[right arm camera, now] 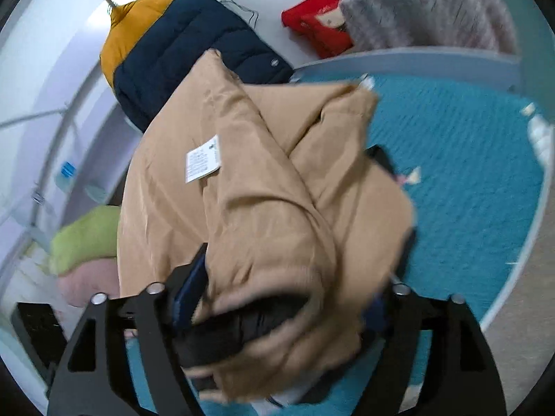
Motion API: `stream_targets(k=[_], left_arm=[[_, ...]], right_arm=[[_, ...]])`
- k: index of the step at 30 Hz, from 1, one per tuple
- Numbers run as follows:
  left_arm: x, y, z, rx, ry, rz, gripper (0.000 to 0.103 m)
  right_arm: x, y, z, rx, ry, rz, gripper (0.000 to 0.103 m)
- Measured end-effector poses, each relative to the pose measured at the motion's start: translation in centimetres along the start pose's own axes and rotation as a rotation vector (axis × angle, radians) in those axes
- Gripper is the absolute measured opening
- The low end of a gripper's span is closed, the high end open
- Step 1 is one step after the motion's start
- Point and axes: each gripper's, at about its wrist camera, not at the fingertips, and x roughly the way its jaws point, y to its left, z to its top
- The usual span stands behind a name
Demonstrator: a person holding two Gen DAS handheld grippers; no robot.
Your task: Fold large clothes
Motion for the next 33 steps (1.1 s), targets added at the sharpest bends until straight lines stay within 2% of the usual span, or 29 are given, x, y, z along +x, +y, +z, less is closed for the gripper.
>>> stream_targets(k=[6,9,12,16,20,22,24,28,33], left_arm=[[-4.9,2.2,-2.2,-0.012,0.012,0.051,0.091],[-7.7,3.3,-3.8,-0.019,0.01,0.087,0.092],[-10.3,4.2,-5.2,-0.012,0.012,0.148,0.093],[-14.2,4.6,-6.7,-0.006,-0.007,0.192,0.095],[-18.1,5.1,-7.9,-0.038,-0.017,0.223,0.098],[-20.0,5.2,-8.4,-0.045,-0.027,0.263,0.098],[-22.0,5.2,-8.8,-0.046,-0.044,0.292,0.098],[-25.6,4.6,-9.4,-0.019,-0.089,0.416,0.098],[-29.7,3.4,-10.0,-0.024,-0.127,0.447,0.098]], right_arm=[[-4.4,2.5,-3.1,-0.182,-0.061,-0.184,0.083],[-6.1,4.7,-5.0,-0.252,-0.068,-0.192,0.085],[-7.0,7.8,-7.0,-0.314,-0.041,-0.173,0.086],[-7.6,12.7,-10.4,-0.428,0.013,-0.175,0.093],[-8.5,16.9,-14.2,-0.531,0.024,-0.19,0.095],[-8.9,18.6,-15.8,-0.566,0.035,-0.192,0.095],[-9.5,20.4,-17.5,-0.604,0.034,-0.204,0.095],[-11.1,23.4,-20.1,-0.656,0.013,-0.226,0.095],[-13.2,26.0,-22.5,-0.709,-0.019,-0.252,0.095]])
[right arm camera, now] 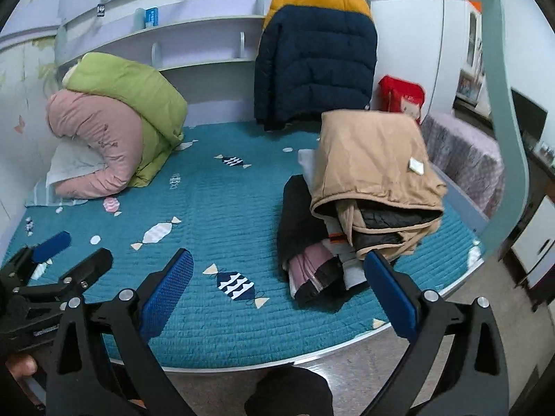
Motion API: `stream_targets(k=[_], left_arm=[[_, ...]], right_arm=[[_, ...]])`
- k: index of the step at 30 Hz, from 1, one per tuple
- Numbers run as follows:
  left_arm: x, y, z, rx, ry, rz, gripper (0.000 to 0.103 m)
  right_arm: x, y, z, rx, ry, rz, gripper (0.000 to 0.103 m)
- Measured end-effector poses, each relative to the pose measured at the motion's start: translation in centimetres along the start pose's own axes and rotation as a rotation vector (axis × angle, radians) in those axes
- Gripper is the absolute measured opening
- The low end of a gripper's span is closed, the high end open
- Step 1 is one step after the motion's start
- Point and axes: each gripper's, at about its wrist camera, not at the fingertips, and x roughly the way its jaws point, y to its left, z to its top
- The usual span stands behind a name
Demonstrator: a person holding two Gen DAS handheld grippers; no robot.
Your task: Fold large clothes
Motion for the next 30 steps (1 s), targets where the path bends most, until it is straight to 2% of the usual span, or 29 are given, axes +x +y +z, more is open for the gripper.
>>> stream_targets(k=[6,10,30], left_arm=[[-5.2,-0.4,0.1,0.01,-0.06,0.045,0.098],[-8.6,-0.6,0.3,-0.004,-0.1,0.049,0.098],[-21.9,-5.0,0.7,0.055,-0.331,0.137,0.098]], right_arm=[[-4.6,2.1,-0.3,-0.037,-0.073,-0.015,0.095],[-7.6,2.9,-0.3,-0.055,-0.123,-0.015,0.095],[-18.2,1.7,-2.1,-0.029,-0.326,0.021,0.095]])
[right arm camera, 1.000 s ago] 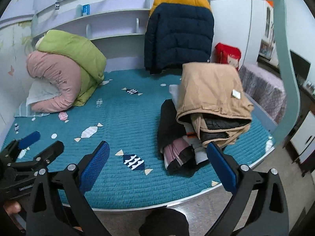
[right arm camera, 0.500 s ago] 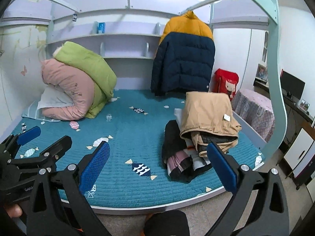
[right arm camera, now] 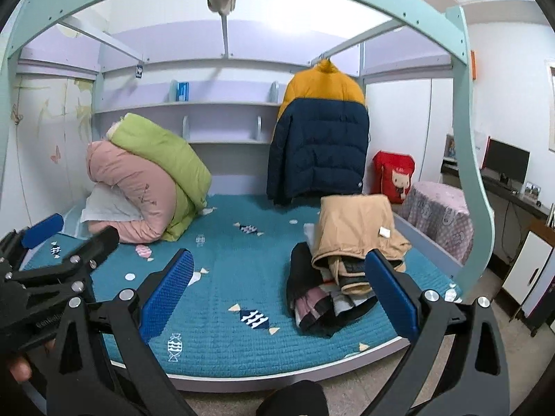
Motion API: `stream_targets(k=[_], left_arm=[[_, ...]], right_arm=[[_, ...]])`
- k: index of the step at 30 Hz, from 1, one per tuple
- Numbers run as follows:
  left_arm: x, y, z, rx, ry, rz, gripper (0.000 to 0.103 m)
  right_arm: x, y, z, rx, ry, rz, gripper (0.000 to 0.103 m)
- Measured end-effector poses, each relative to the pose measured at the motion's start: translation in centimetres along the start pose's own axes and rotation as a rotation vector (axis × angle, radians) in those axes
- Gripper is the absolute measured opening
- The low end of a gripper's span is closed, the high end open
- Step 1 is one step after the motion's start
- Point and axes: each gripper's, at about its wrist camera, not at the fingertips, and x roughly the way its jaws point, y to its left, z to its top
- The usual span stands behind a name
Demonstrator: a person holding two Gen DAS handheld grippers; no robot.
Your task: Fold large clothes
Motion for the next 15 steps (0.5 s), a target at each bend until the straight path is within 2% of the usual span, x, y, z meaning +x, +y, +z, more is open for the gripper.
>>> stream_targets(k=[9,15], left_arm=[[-3.3,-1.2,1.2,0.037,-0.099,0.024,0.098],[-3.5,-1.5,1.4,0.038,-0.099,0.021,0.098]], right_arm=[[-2.4,-0.6,0.3,0.026,-0.06,0.017,0.095],[-2.9,-0.9,0.3,0.034,-0.075,0.013,0.095]])
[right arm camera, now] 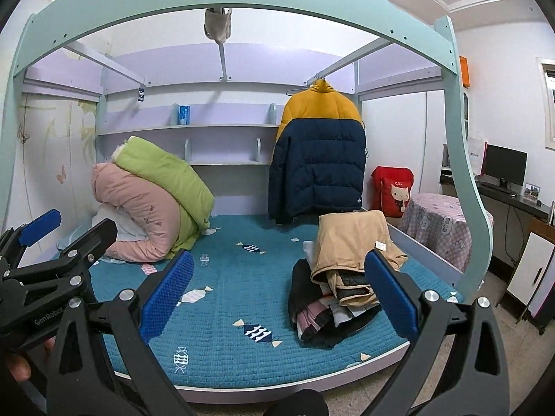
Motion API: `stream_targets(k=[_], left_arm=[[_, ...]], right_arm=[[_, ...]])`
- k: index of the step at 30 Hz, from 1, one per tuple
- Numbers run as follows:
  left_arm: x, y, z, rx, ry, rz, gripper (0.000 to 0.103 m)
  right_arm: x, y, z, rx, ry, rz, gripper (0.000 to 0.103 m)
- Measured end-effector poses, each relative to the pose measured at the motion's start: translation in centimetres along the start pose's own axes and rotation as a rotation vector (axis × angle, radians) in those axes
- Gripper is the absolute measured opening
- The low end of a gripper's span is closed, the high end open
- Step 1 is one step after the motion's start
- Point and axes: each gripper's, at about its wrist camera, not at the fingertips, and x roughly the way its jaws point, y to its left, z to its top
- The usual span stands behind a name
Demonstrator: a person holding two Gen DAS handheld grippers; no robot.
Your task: Fold large clothes
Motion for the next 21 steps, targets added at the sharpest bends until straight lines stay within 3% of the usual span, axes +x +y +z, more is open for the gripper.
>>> stream_targets(k=[21], left_arm=[[1.1,-0.9,0.3,0.031,0.001,-0.014,0.098]], right_arm=[[0.1,-1.1,0.1,0.004,-0.017,-0.026,0.095]])
